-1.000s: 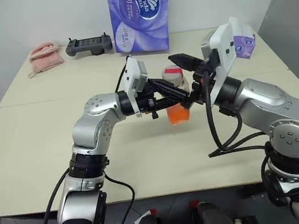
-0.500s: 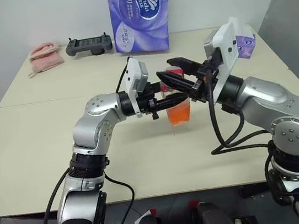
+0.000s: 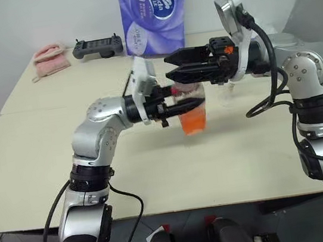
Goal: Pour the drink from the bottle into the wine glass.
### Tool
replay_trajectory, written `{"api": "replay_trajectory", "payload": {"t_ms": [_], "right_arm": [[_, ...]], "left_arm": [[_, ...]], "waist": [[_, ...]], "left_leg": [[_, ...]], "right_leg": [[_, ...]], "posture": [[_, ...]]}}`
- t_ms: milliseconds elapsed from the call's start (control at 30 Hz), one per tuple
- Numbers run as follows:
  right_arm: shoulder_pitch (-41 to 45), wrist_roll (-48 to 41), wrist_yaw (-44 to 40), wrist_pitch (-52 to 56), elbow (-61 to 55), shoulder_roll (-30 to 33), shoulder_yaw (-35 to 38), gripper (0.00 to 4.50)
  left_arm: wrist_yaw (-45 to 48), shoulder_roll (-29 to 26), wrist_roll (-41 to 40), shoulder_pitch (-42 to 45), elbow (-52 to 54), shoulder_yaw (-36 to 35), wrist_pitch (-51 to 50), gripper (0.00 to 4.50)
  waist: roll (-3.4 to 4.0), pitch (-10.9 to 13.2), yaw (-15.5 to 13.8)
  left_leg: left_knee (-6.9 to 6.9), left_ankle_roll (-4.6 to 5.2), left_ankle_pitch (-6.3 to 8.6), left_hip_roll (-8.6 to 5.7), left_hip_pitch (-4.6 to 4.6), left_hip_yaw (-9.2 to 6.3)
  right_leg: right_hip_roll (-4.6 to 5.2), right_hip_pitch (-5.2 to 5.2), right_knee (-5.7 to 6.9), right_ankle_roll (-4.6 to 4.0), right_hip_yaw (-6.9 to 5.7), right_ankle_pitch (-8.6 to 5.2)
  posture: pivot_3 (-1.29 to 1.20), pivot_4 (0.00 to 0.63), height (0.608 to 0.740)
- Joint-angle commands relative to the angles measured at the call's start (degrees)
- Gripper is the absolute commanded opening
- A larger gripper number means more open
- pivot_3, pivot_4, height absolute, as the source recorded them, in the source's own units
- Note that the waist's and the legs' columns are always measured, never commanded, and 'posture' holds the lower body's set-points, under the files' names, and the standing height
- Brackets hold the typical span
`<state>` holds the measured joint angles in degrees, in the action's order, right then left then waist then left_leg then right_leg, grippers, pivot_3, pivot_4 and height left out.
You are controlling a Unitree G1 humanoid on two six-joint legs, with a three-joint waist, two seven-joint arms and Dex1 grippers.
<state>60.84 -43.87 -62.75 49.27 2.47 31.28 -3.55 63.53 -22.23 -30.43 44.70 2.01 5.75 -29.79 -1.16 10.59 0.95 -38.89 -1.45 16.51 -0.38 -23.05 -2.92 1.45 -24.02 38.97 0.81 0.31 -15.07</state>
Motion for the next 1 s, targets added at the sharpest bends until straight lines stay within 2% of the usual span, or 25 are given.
{"api": "replay_trajectory", "payload": {"t_ms": [33,67,167,233,367,500,600,767,867,1000], "right_arm": [[-4.56,-0.05,2.27,0.95,-6.65,4.57,4.63,4.28],[-6.99,0.03,3.65,1.12,-9.66,6.21,5.84,4.47],[-12.29,-2.17,8.43,3.37,-17.76,8.7,9.35,4.47],[-14.75,-3.04,13.95,4.95,-23.41,8.2,11.4,4.47],[-16.34,1.64,29.0,3.92,-33.49,2.02,10.0,4.47],[-15.03,5.06,39.36,5.16,-38.25,-4.39,5.84,4.47],[-14.36,5.99,43.86,6.7,-39.41,-7.6,3.73,4.47],[-15.64,5.9,46.72,7.47,-39.83,-9.63,2.92,4.47],[-15.73,5.83,47.36,7.32,-39.3,-10.16,2.73,3.9],[-16.59,5.66,46.88,7.37,-39.31,-9.78,2.09,2.44]], "left_arm": [[0.21,-0.99,-0.79,0.42,2.28,-1.18,0.6,1.92],[0.15,-1.18,-0.68,0.3,1.97,-1.26,0.77,1.92],[-0.12,-1.58,-0.49,0.28,1.04,-1.54,1.19,1.92],[-0.2,-1.81,-0.24,0.51,0.16,-1.72,1.53,1.92],[-0.47,-1.71,0.4,1.08,-1.35,-1.7,2.12,1.92],[-0.62,-1.32,0.78,1.82,-2.47,-1.46,2.49,1.92],[-0.55,-1.07,1.09,2.22,-2.91,-1.33,2.56,1.92],[-0.24,-0.96,1.27,2.47,-3.17,-1.09,2.53,1.92],[-0.17,-0.85,1.64,2.75,-3.84,-1.01,2.99,1.92],[-0.14,-0.77,1.77,3.06,-4.26,-1.14,3.0,1.92]], "waist": [[0.0,0.0,-0.48],[0.0,0.0,-0.7],[0.01,0.01,-0.78],[0.01,0.01,-0.59],[0.02,0.0,0.39],[0.02,0.0,0.74],[0.02,0.0,0.7],[0.02,0.0,0.58],[0.02,0.0,0.63],[0.02,0.0,0.68]], "left_leg": [[-0.01,0.01,0.01,-0.04,-0.01,0.03],[-0.03,0.04,0.02,-0.05,-0.01,0.05],[-0.01,0.07,0.04,-0.03,0.02,0.04],[0.0,0.07,0.04,0.02,0.05,0.03],[0.02,0.06,0.03,0.15,0.16,0.08],[0.03,-0.02,-0.01,0.14,0.13,0.05],[0.03,-0.15,-0.09,0.05,0.12,0.09],[0.01,-0.09,-0.05,0.02,0.1,0.09],[0.01,0.02,0.01,0.03,0.11,0.09],[0.02,0.04,0.02,0.05,0.12,0.08]], "right_leg": [[0.06,0.0,-0.01,0.03,0.02,0.01],[0.13,-0.01,-0.01,0.05,0.04,0.02],[0.23,-0.02,0.05,0.05,0.03,0.02],[0.16,-0.02,0.09,0.05,0.03,0.02],[-0.01,0.0,0.16,0.05,0.14,0.03],[-0.06,-0.04,0.18,0.04,0.14,0.03],[-0.08,-0.03,0.16,0.04,0.16,0.03],[-0.08,-0.02,0.12,0.04,0.14,0.03],[-0.08,-0.02,0.14,0.04,0.14,0.03],[-0.12,-0.02,0.14,0.04,0.14,0.03]], "posture": [[0.0,0.15,0.74],[0.0,0.15,0.74],[0.0,0.15,0.74],[0.0,0.15,0.74],[0.0,0.15,0.74],[0.0,0.15,0.74],[0.0,0.15,0.74],[0.0,0.15,0.74],[0.0,0.15,0.74],[0.0,0.15,0.74]]}}
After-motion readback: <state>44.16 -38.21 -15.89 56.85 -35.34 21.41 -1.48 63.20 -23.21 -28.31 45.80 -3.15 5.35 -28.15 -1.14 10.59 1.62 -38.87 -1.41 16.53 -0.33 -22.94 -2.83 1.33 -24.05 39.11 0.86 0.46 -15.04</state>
